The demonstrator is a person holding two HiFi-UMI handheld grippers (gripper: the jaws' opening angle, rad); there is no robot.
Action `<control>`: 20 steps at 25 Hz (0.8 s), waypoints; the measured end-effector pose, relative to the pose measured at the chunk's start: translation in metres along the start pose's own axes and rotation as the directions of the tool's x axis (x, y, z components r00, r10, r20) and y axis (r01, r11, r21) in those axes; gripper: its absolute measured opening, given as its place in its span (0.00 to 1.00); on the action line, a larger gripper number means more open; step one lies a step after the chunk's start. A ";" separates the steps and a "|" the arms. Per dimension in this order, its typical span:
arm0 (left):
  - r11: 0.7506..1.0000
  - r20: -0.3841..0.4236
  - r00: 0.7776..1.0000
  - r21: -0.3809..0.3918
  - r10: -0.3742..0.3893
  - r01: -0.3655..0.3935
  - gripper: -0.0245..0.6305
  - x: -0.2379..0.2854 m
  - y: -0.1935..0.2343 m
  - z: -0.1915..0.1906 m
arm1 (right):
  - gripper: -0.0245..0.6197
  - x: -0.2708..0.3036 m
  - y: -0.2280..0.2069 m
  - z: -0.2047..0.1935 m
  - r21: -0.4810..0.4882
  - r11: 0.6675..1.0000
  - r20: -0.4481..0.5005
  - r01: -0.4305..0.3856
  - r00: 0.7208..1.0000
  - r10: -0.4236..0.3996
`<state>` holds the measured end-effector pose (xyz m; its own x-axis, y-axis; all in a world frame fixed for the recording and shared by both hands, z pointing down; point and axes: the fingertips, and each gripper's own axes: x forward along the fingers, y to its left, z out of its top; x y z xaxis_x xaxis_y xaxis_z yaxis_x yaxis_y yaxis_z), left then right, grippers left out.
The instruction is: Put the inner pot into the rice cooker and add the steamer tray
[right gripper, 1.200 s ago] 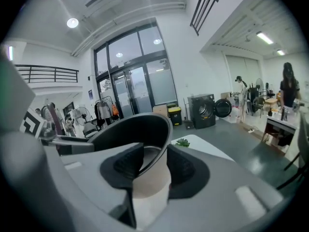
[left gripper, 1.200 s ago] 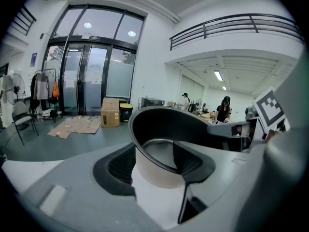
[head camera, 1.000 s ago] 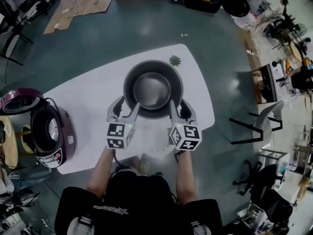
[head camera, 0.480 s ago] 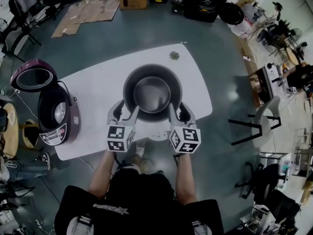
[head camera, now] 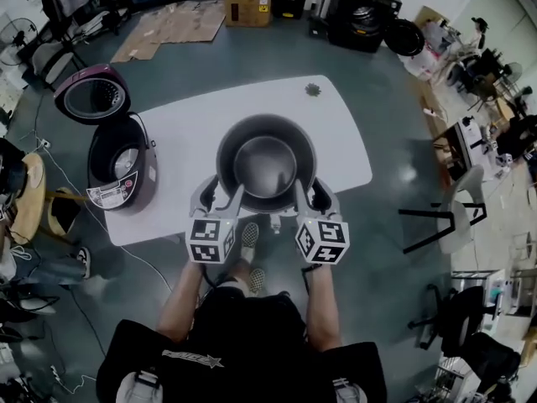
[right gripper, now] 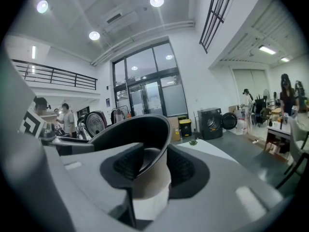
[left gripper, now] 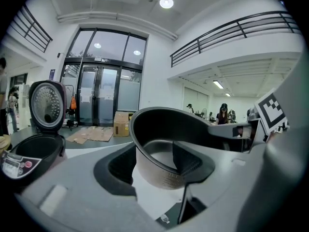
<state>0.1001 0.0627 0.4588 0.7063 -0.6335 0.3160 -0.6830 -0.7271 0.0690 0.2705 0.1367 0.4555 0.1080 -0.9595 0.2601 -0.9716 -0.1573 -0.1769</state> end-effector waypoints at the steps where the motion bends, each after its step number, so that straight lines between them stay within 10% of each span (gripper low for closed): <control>1: 1.000 0.005 1.000 -0.002 0.012 -0.012 0.42 -0.009 0.001 0.000 | 0.26 -0.004 0.006 0.000 -0.004 1.000 0.001 -0.013 1.000 0.013; 20: 0.935 0.064 0.934 -0.074 0.353 -0.348 0.42 -0.155 0.161 0.002 | 0.26 0.050 0.218 0.012 -0.082 0.935 -0.011 -0.346 0.938 0.346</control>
<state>-0.1189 0.0429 0.4189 0.4305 -0.8646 0.2591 -0.8979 -0.4396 0.0250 0.0670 0.0521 0.4184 -0.2374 -0.9521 0.1928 -0.9627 0.2040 -0.1780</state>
